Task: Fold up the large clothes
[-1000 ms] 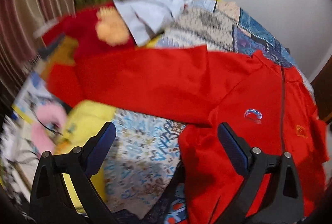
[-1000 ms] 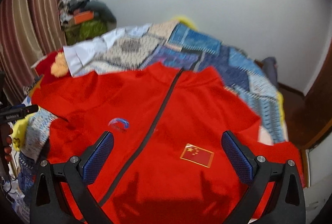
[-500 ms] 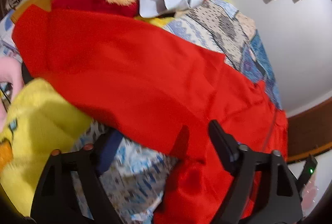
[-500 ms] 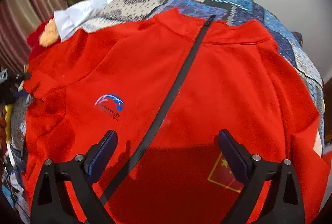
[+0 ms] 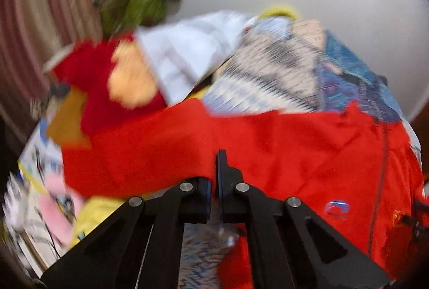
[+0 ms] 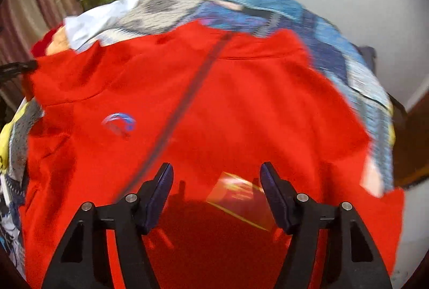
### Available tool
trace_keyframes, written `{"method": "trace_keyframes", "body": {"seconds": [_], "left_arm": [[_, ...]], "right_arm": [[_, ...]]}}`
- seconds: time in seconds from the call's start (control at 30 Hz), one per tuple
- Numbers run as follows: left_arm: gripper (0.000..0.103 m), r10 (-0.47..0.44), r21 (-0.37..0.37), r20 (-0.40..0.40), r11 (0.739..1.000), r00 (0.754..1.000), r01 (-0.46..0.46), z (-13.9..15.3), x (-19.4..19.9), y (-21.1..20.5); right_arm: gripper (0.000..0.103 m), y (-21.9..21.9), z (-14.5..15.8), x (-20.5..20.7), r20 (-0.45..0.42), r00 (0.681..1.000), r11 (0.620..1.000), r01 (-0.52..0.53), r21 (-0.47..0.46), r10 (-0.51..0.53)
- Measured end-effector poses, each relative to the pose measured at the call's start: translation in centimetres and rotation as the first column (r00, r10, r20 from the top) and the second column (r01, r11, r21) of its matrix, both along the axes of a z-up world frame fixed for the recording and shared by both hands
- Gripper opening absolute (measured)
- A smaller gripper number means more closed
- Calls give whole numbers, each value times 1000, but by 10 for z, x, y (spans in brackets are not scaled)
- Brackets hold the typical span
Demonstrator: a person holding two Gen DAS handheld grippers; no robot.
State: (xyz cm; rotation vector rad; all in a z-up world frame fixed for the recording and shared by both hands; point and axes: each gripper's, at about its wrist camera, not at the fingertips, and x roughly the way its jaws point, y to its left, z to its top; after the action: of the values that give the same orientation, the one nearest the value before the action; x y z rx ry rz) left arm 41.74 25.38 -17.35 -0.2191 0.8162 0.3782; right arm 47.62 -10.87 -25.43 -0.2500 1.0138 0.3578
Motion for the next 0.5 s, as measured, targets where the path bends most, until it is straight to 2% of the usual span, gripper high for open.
{"method": "trace_keyframes", "body": {"seconds": [0.1,0.2,0.3,0.43,0.47,0.5], "left_arm": [[2,-106,41,42,994,994,104,24,10,-38],[2,-198,15,27,980,980,198,24,25,-72],[2,-259,-6,-39,966,965,258,-1,42,-101],[3,-325,-105,-148,944,934,312,-48,50,-128],[4,-338,-112,-189,940,922,322,-62,50,-134],[5,-344,-103,-218,939,913,329,-71,49,-143]], "right_arm": [[65,-45,3,5,2,995,994,103,-39,-103],[65,-94,4,6,15,979,976,202,-81,-202],[65,-130,1,3,53,961,951,275,-140,-270],[66,-162,-18,3,57,949,918,315,-243,-311],[69,-170,-21,2,61,947,917,320,-236,-315],[78,-178,-21,1,66,944,919,330,-218,-323]]}}
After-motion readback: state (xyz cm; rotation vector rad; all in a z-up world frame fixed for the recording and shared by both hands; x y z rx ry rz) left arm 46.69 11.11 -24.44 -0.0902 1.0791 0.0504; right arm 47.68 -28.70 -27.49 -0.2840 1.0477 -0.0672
